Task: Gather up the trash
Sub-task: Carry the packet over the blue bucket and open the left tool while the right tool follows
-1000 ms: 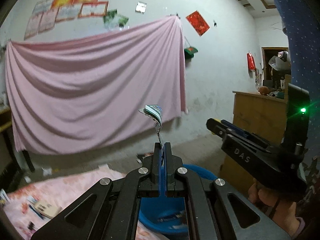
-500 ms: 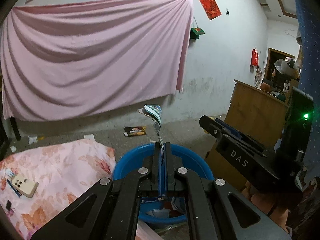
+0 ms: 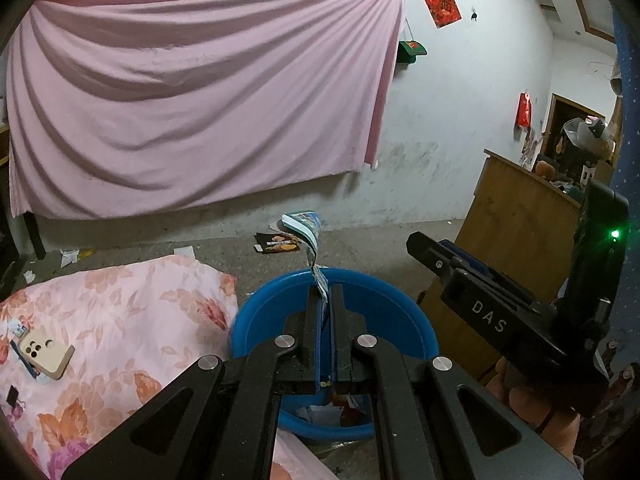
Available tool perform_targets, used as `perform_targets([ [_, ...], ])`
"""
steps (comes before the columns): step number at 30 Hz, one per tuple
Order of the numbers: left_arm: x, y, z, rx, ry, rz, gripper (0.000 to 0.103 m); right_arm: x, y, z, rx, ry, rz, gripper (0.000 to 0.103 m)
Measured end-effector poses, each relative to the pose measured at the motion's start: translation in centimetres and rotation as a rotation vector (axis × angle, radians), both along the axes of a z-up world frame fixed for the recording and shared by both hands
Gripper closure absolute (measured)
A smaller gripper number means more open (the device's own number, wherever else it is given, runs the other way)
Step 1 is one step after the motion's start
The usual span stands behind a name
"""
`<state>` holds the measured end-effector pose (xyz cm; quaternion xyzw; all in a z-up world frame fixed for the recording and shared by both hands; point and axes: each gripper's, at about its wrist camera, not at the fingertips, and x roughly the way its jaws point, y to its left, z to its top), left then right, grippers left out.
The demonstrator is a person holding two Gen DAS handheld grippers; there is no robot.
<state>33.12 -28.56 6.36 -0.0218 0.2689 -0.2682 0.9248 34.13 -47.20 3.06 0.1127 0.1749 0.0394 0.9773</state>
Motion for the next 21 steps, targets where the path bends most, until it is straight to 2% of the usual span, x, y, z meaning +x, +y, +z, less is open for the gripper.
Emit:
perform_targets([
  [10, 0.0, 0.8, -0.5, 0.015, 0.006, 0.017, 0.099, 0.1, 0.0, -0.1, -0.001, 0.005, 0.004, 0.059],
  [15, 0.1, 2.0, -0.7, 0.001, 0.005, 0.040, 0.081, 0.1, 0.2, -0.1, -0.008, 0.007, -0.002, 0.057],
  [21, 0.2, 3.3, -0.3, 0.004, -0.005, 0.071, 0.081, 0.2, 0.2, -0.3, -0.014, 0.006, 0.001, 0.057],
])
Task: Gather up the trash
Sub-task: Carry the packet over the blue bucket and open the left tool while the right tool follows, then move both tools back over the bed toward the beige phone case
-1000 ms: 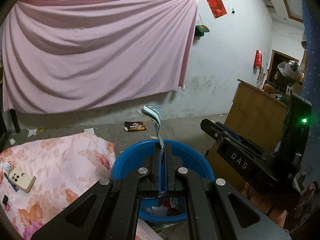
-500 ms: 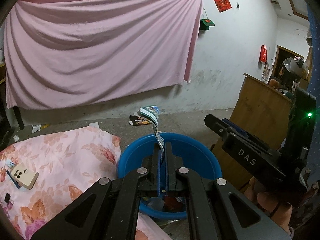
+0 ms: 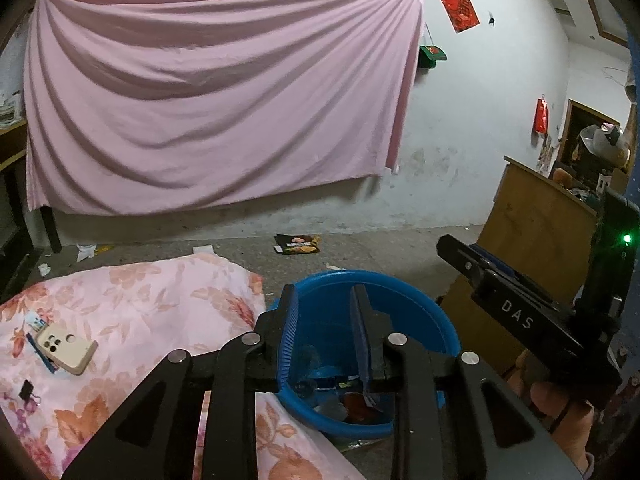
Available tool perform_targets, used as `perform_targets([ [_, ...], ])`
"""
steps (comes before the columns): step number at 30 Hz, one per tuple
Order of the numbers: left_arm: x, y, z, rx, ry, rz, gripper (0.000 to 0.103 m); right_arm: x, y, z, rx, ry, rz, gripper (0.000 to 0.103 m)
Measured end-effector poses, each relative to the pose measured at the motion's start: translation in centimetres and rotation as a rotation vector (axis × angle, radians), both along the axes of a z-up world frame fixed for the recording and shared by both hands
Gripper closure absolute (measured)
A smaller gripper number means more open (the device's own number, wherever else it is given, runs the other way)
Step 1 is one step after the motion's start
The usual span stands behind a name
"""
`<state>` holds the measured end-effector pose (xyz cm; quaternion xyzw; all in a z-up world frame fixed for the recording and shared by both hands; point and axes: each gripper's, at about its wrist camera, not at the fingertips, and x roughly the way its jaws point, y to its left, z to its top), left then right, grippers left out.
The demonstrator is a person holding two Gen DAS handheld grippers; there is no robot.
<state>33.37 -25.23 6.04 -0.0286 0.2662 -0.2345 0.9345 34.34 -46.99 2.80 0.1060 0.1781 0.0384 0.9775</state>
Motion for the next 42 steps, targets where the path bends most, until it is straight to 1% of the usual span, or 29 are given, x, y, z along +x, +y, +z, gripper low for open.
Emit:
perform_targets([
  [4, 0.0, 1.0, 0.5, -0.005, -0.010, 0.021, 0.080, 0.0, 0.1, 0.0, -0.010, -0.004, -0.001, 0.056],
  [7, -0.2, 2.3, 0.9, -0.019, -0.025, 0.046, 0.070, 0.0, 0.4, 0.4, -0.016, -0.015, -0.001, 0.056],
  [8, -0.3, 2.9, 1.1, -0.028, -0.032, 0.057, 0.069, 0.0, 0.7, 0.6, -0.018, -0.022, -0.001, 0.055],
  [11, -0.7, 4.6, 1.7, -0.035, -0.060, 0.098, 0.062, 0.0, 1.3, 1.1, -0.029, -0.043, 0.002, 0.046],
  [12, -1.0, 5.4, 1.9, -0.036, -0.079, 0.120, 0.058, -0.1, 1.7, 1.3, -0.033, -0.057, 0.005, 0.041],
  [13, -1.1, 6.1, 2.0, -0.040, -0.094, 0.135, 0.056, -0.1, 2.1, 1.5, -0.037, -0.071, 0.009, 0.035],
  [16, -1.7, 8.4, 2.4, -0.056, -0.131, 0.189, 0.044, -0.3, 3.2, 2.0, -0.047, -0.109, 0.025, 0.029],
  [17, -1.9, 9.2, 2.5, -0.062, -0.144, 0.211, 0.042, -0.4, 3.7, 2.2, -0.052, -0.125, 0.031, 0.028],
  [19, -2.2, 10.6, 2.6, -0.069, -0.169, 0.253, 0.026, -0.7, 4.6, 2.6, -0.061, -0.161, 0.042, 0.021],
  [20, -2.5, 11.3, 2.7, -0.076, -0.189, 0.281, 0.012, -0.9, 5.2, 2.8, -0.065, -0.183, 0.053, 0.020],
  [21, -2.9, 12.2, 2.7, -0.091, -0.214, 0.312, 0.003, -1.0, 5.7, 2.9, -0.068, -0.194, 0.057, 0.017],
  [23, -3.4, 13.6, 2.6, -0.110, -0.253, 0.359, 0.002, -1.3, 6.7, 3.2, -0.068, -0.234, 0.072, 0.009],
  [24, -3.5, 14.1, 2.6, -0.106, -0.268, 0.379, 0.002, -1.4, 7.2, 3.4, -0.064, -0.254, 0.077, 0.003],
  [25, -3.7, 14.6, 2.6, -0.096, -0.278, 0.394, 0.002, -1.7, 7.6, 3.5, -0.059, -0.275, 0.082, 0.000],
  [28, -4.4, 16.5, 2.6, -0.069, -0.316, 0.437, 0.002, -2.3, 8.7, 4.0, -0.048, -0.334, 0.102, 0.000],
  [32, -5.2, 18.5, 2.3, -0.064, -0.343, 0.488, 0.002, -2.9, 10.8, 4.4, -0.040, -0.399, 0.136, 0.000],
  [37, -6.2, 21.3, 1.9, -0.066, -0.362, 0.550, 0.002, -3.3, 13.5, 4.5, -0.047, -0.443, 0.184, 0.000],
  [42, -7.1, 24.0, 1.6, -0.053, -0.369, 0.602, 0.002, -3.6, 16.2, 4.4, -0.065, -0.462, 0.237, 0.000],
])
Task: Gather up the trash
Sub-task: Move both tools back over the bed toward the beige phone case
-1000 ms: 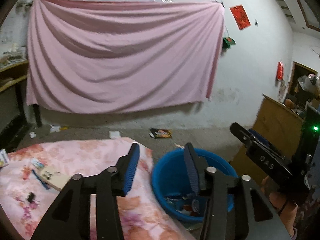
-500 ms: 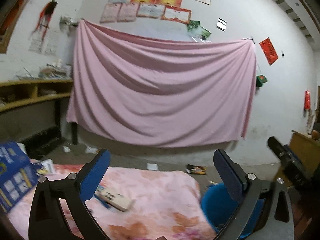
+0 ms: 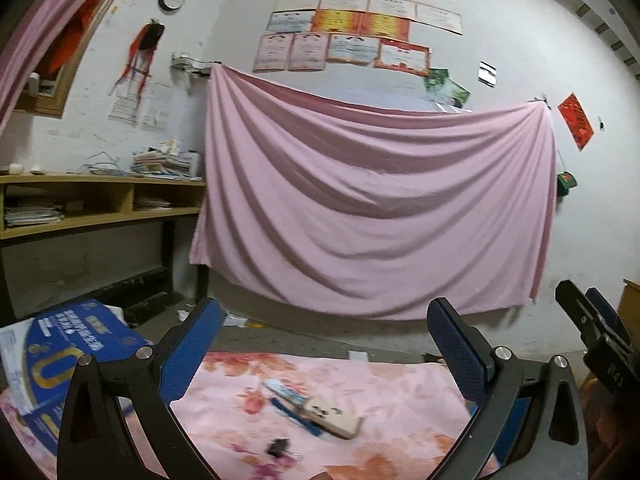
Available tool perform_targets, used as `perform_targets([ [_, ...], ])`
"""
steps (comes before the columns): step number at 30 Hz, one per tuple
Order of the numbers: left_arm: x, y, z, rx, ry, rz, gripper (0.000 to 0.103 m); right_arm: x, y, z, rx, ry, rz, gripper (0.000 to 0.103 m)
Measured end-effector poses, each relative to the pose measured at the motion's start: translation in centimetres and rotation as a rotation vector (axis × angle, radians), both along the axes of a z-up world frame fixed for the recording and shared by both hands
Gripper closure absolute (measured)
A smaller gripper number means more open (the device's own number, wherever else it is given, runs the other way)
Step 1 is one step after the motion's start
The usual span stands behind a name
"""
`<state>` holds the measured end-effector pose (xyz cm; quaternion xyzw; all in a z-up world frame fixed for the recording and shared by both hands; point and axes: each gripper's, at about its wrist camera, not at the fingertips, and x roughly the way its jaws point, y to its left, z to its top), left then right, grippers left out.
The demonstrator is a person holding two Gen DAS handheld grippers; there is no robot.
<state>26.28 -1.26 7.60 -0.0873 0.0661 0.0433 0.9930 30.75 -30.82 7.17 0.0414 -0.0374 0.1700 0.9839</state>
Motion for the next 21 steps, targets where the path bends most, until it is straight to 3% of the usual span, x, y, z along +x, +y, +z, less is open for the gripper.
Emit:
perform_targets([
  [10, -0.9, 4.0, -2.5, 0.012, 0.048, 0.071, 0.002, 1.6, 6.0, -1.6, -0.115, 0.069, 0.086, 0.000],
  [21, 0.5, 6.0, -6.4, 0.012, 0.221, 0.016, 0.002, 6.6, 11.2, -4.8, -0.272, 0.366, 0.249, 0.000],
])
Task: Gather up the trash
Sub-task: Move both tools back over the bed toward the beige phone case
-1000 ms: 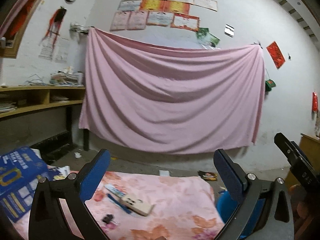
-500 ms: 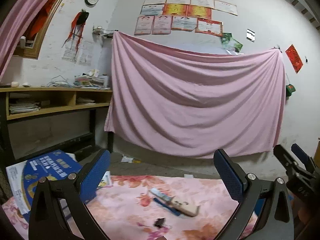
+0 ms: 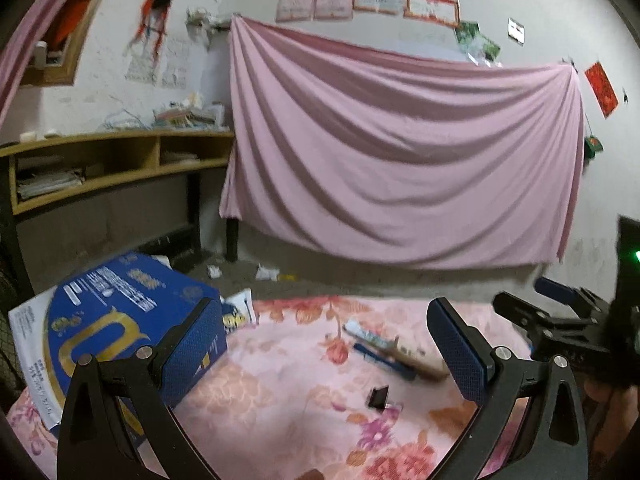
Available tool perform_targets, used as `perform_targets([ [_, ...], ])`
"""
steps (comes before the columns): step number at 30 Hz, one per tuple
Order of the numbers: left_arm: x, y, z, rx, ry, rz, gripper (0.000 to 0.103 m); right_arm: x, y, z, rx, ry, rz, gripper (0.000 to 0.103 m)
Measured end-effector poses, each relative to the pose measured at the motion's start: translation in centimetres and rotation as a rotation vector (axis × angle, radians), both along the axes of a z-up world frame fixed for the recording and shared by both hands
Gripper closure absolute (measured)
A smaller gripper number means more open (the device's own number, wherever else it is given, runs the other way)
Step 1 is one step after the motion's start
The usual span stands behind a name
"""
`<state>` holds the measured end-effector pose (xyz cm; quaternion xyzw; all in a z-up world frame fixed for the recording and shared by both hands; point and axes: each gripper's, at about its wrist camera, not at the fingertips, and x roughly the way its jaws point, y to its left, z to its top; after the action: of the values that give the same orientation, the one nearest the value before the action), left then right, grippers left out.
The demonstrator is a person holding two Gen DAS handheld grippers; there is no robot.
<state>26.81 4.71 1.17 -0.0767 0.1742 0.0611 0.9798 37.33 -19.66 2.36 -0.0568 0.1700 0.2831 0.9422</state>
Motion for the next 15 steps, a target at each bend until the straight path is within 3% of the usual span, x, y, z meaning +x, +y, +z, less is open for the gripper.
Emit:
perform_targets([
  [5, 1.8, -0.2, -1.6, 0.004, 0.120, -0.054, 0.002, 2.0, 1.2, -1.5, -0.064, 0.130, 0.050, 0.004],
  [8, 3.0, -0.1, -2.5, -0.007, 0.183, -0.098, 0.003, 3.3, 2.4, -2.8, -0.128, 0.215, 0.083, 0.015],
  [11, 3.8, -0.1, -3.4, -0.015, 0.238, -0.148, 0.014, 4.3, 3.3, -4.2, -0.178, 0.291, 0.121, 0.022],
  [15, 5.2, -0.3, -4.9, -0.047, 0.329, -0.229, 0.038, 5.4, 4.4, -6.2, -0.216, 0.379, 0.168, 0.032],
])
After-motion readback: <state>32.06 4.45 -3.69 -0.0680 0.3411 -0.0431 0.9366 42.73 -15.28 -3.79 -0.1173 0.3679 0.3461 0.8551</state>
